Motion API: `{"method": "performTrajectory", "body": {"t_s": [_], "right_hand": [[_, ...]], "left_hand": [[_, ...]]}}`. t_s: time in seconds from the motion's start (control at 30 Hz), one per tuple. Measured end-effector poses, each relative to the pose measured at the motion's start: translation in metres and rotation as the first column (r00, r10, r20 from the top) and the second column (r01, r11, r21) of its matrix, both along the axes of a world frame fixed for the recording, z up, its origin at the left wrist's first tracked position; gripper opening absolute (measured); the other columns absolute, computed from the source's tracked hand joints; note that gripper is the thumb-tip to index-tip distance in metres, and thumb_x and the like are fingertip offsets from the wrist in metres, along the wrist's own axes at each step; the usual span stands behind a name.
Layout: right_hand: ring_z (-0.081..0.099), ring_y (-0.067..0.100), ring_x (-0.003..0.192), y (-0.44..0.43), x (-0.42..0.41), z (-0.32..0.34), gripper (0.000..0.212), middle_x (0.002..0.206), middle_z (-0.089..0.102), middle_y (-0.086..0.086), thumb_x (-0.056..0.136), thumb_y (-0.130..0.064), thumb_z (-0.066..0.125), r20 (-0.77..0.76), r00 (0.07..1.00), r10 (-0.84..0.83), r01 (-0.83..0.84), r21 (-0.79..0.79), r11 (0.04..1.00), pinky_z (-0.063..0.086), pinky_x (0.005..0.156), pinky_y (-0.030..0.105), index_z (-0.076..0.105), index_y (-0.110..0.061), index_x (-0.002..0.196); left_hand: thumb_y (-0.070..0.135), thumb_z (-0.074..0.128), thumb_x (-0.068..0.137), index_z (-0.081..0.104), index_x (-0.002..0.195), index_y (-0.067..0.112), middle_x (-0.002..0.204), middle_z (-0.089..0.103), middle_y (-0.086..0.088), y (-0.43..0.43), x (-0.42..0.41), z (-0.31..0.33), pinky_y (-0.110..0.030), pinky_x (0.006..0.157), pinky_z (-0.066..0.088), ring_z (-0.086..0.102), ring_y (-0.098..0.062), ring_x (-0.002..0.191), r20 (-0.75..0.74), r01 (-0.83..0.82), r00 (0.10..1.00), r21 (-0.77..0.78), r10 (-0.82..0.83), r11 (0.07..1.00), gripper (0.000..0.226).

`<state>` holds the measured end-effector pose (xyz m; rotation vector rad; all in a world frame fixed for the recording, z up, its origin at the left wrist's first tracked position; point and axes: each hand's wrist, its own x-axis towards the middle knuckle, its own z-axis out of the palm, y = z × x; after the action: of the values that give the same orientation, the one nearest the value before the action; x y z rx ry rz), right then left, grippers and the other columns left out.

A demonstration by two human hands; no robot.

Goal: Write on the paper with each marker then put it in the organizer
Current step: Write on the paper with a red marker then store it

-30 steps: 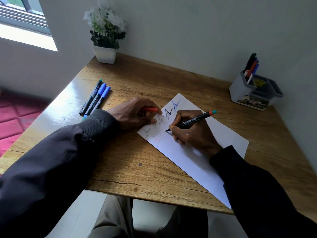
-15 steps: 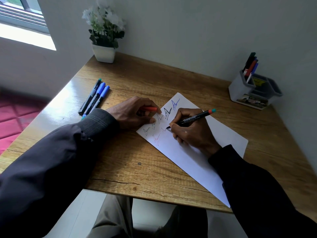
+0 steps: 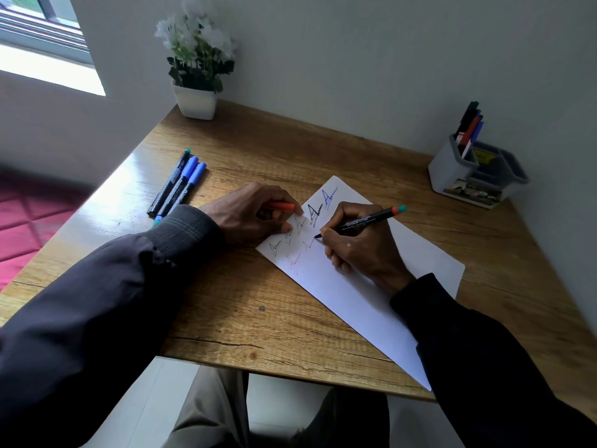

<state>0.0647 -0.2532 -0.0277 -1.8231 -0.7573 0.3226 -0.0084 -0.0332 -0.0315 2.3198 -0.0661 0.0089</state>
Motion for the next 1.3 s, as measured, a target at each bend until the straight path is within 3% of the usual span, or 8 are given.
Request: {"method": "performTrajectory", "body": {"t_s": [0.23,0.43,0.67,0.87,0.97,1.1,1.2,1.3], "right_hand": [[0.058,0.026,0.039,-0.005,-0.002,0.002,0.021,0.056,0.065,0.016,0.087,0.009,0.069,-0.001,0.995,0.095,-0.095,0.032,0.995,0.042,0.039,0.022,0.061,-0.001,0.071],[0.062,0.005,0.050,-0.005,-0.001,0.005,0.025,0.059,0.068,-0.004,0.081,0.016,0.073,0.038,0.961,0.273,-0.272,-0.038,0.962,0.047,0.051,0.018,0.068,-0.005,0.068],[0.057,0.014,0.038,-0.005,-0.004,0.003,0.026,0.052,0.063,0.002,0.087,0.013,0.068,-0.016,0.990,0.142,-0.141,0.044,0.989,0.042,0.039,0.019,0.062,-0.005,0.070],[0.061,0.004,0.051,-0.006,0.000,0.002,0.024,0.060,0.067,-0.006,0.080,0.014,0.074,0.057,0.958,0.280,-0.278,-0.039,0.960,0.046,0.052,0.017,0.067,-0.005,0.069],[0.061,0.006,0.049,-0.004,0.001,-0.001,0.025,0.058,0.066,-0.006,0.080,0.012,0.074,0.081,0.969,0.234,-0.233,-0.027,0.972,0.045,0.051,0.018,0.066,-0.008,0.067],[0.059,0.018,0.040,-0.004,0.000,-0.004,0.027,0.054,0.064,0.007,0.087,0.010,0.069,0.020,0.994,0.106,-0.106,0.054,0.993,0.043,0.041,0.022,0.061,-0.007,0.069],[0.059,0.028,0.041,-0.006,0.004,-0.005,0.019,0.060,0.065,0.021,0.091,0.009,0.066,-0.043,0.996,0.084,-0.079,0.106,0.991,0.046,0.041,0.028,0.059,0.004,0.074],[0.058,0.030,0.042,-0.005,0.010,-0.006,0.015,0.063,0.065,0.024,0.093,0.007,0.066,-0.066,0.993,0.099,-0.089,0.143,0.986,0.046,0.041,0.029,0.060,0.009,0.079]], "left_hand": [[0.026,0.067,0.095,0.062,0.130,0.022,0.136,0.059,0.002,0.001,0.000,0.001,-0.007,0.066,0.053,0.060,0.004,0.086,0.009,0.004,1.000,0.016,-0.004,1.000,0.036],[0.025,0.068,0.094,0.063,0.128,0.021,0.133,0.060,0.002,0.001,-0.001,0.001,-0.006,0.066,0.051,0.059,0.004,0.088,0.025,0.011,1.000,0.021,-0.011,1.000,0.035],[0.026,0.068,0.094,0.063,0.128,0.023,0.134,0.060,0.003,0.001,0.001,0.000,-0.006,0.064,0.052,0.060,0.003,0.086,0.017,0.010,1.000,0.019,-0.010,1.000,0.034],[0.026,0.068,0.094,0.063,0.128,0.022,0.131,0.059,0.006,0.000,-0.001,0.001,-0.005,0.064,0.051,0.060,0.004,0.088,0.026,0.016,1.000,0.023,-0.017,1.000,0.034],[0.027,0.067,0.095,0.063,0.128,0.023,0.132,0.059,0.006,0.000,0.000,0.000,-0.006,0.064,0.052,0.060,0.003,0.087,0.017,0.015,1.000,0.020,-0.015,1.000,0.034],[0.027,0.067,0.095,0.063,0.129,0.023,0.133,0.060,0.004,0.001,0.001,-0.001,-0.007,0.063,0.052,0.062,0.001,0.086,0.012,0.015,1.000,0.015,-0.015,1.000,0.034],[0.027,0.067,0.094,0.063,0.129,0.023,0.132,0.060,0.005,0.001,0.000,-0.001,-0.008,0.064,0.053,0.063,0.001,0.086,0.015,0.013,1.000,0.009,-0.013,1.000,0.035],[0.026,0.066,0.096,0.062,0.130,0.021,0.130,0.061,0.005,0.001,-0.001,0.000,-0.011,0.069,0.056,0.064,0.000,0.089,0.019,0.028,0.999,-0.002,-0.028,1.000,0.035]]}}
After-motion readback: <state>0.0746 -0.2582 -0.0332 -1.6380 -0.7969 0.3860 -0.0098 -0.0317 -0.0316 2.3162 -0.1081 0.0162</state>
